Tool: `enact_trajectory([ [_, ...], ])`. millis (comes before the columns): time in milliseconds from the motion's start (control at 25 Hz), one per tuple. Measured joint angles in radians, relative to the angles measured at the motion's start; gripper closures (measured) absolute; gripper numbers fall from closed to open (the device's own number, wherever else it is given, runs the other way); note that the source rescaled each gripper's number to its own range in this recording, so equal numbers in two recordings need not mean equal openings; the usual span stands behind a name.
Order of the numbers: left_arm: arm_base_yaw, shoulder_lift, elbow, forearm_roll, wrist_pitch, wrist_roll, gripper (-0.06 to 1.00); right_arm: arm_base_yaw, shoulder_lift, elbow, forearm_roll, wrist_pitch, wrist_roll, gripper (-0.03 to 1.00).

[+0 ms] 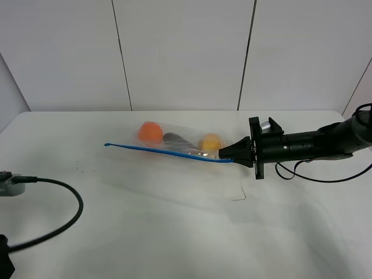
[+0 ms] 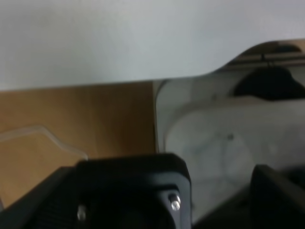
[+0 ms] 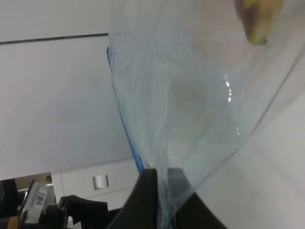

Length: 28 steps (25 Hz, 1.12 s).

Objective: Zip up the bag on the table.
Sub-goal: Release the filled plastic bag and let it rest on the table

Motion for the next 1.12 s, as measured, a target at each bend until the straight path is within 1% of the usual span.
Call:
enact_trajectory([
  [160, 0.000, -0.144, 0.013, 0.000, -0.032, 0.012, -0.06, 0.000, 0.000, 0.000, -0.001, 0.000, 0.000, 0.97],
  [1120, 0.000, -0.788, 0.018, 0.000, -0.032, 0.014, -0.06, 0.000, 0.000, 0.000, -0.008, -0.002, 0.000, 0.97],
])
